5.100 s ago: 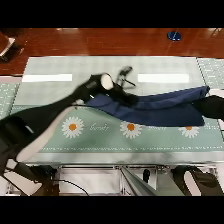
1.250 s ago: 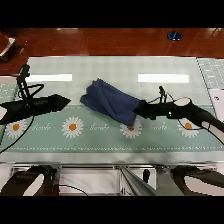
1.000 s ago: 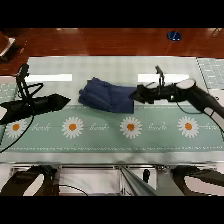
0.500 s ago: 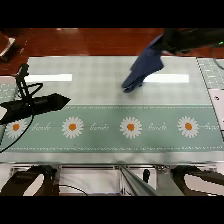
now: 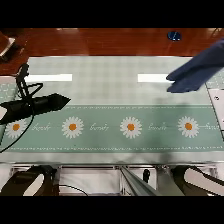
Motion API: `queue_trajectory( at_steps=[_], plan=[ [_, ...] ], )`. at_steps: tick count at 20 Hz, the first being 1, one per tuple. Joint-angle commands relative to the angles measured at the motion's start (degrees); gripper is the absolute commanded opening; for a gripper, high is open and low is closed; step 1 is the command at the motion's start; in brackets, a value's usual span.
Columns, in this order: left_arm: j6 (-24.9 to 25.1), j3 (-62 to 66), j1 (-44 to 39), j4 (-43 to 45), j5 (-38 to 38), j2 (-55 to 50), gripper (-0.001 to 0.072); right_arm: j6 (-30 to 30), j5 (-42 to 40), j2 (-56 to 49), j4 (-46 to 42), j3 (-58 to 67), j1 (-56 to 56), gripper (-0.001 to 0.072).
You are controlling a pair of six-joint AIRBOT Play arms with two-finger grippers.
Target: Fold the shirts.
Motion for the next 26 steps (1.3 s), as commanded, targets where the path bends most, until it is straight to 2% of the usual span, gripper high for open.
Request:
queue_trajectory(
  at_steps=[1,5,8,13,15,20,22,23,24,25,26],
  plan=[
    [0.0,0.0,0.0,-0.02,0.04,0.0,0.0017,3.21,8.85,2.89,-5.55,0.2,-8.41,0.0021],
    [0.04,0.0,0.0,0.0,0.11,0.0,0.0017,4.52,12.11,8.22,-11.26,-5.38,-14.21,0.0021],
    [0.04,0.0,0.0,-0.02,0.74,0.0,0.0017,4.63,12.2,14.99,-18.34,-16.2,-18.67,0.0021],
    [0.02,0.0,0.0,0.0,1.14,0.0,0.0017,2.51,10.56,26.45,-24.2,-33.75,-32.39,0.0021],
    [0.02,0.0,0.0,-0.02,1.68,0.0,0.0017,3.54,9.25,31.06,-27.93,-39.93,-36.76,0.0021],
    [0.02,0.0,0.0,0.0,2.67,-0.02,0.0017,6.45,9.01,40.41,-47.41,-49.42,-38.29,0.0022],
    [0.04,0.0,0.0,-0.02,3.13,-0.02,0.0017,5.84,9.73,42.25,-48.28,-53.24,-38.29,0.0023],
    [0.02,0.0,0.0,0.0,3.32,-0.02,0.0017,5.79,10.27,42.27,-48.52,-54.93,-38.29,0.0076],
    [0.04,0.0,0.0,0.0,3.52,-0.02,0.0017,5.77,10.69,42.27,-48.74,-56.57,-38.27,0.0322],
    [0.04,0.0,0.0,0.0,3.67,-0.02,0.0017,5.18,10.67,42.27,-48.7,-57.68,-38.27,0.0409],
    [0.04,0.0,0.0,0.0,3.91,-0.02,0.0017,4.85,10.19,42.27,-48.57,-58.07,-38.27,0.041]
  ],
)
